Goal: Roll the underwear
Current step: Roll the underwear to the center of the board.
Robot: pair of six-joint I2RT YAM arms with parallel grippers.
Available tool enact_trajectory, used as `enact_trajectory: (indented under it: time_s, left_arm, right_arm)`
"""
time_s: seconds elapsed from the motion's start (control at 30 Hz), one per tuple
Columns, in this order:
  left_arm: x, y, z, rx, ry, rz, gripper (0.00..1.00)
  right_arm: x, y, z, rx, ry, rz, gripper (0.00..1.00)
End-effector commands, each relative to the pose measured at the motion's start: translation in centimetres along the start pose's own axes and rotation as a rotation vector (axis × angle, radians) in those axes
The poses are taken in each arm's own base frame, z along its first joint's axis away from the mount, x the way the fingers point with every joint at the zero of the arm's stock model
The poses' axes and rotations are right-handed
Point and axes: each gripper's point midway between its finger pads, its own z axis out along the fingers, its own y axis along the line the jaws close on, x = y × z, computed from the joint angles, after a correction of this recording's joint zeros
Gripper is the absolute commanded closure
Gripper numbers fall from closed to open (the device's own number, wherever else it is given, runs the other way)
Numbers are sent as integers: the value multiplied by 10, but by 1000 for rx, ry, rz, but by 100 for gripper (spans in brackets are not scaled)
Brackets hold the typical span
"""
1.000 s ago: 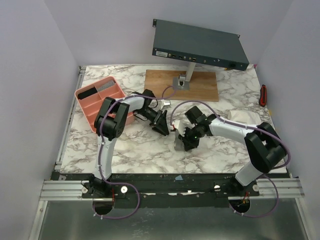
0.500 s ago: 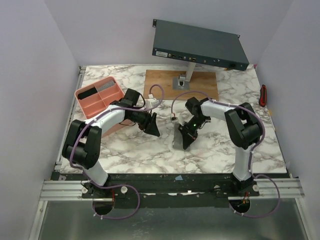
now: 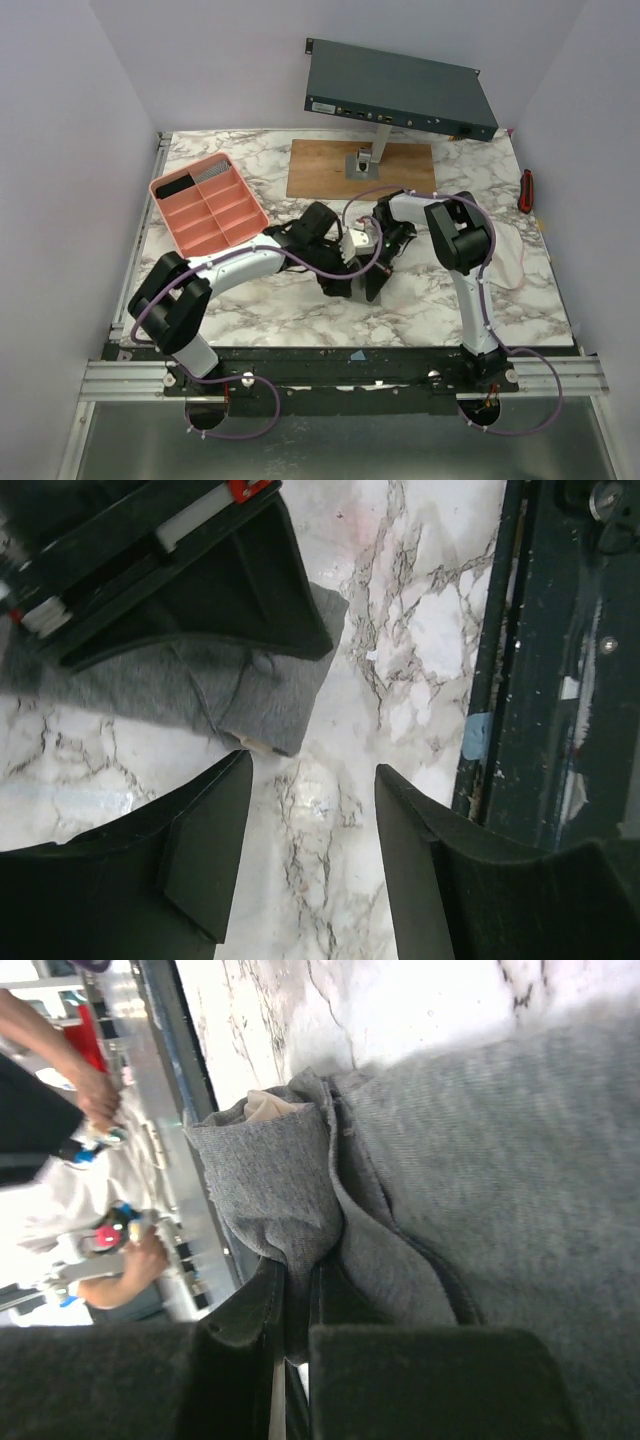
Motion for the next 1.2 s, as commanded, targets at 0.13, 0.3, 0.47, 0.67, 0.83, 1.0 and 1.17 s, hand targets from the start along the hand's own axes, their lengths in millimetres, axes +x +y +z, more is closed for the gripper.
enact_trajectory:
  time_s: [0.13, 0.3, 0.47, 0.67, 0.83, 1.0, 1.17]
  left_arm:
    - [-11, 8, 48, -119, 75, 240, 43]
    - [-6, 8, 64, -114, 100, 267, 43]
    - [-4, -2, 72, -53, 111, 256, 43]
    - [7, -4, 81, -43, 143, 259, 43]
    - [16, -5, 84, -32, 164, 249, 43]
    - [24, -3, 88, -33, 185, 239, 47]
    - [33, -2, 92, -22, 207, 221, 53]
  right_arm:
    - [25, -59, 17, 70, 120, -71, 98]
    - [26, -61, 16, 78, 123, -71, 98]
    - [29, -65, 19, 83, 130, -60, 98]
    - [28, -66, 18, 91, 129, -59, 97]
    - [27, -66, 16, 98, 128, -61, 97]
    - [27, -67, 16, 102, 130, -60, 96]
    - [27, -67, 15, 109, 128, -59, 96]
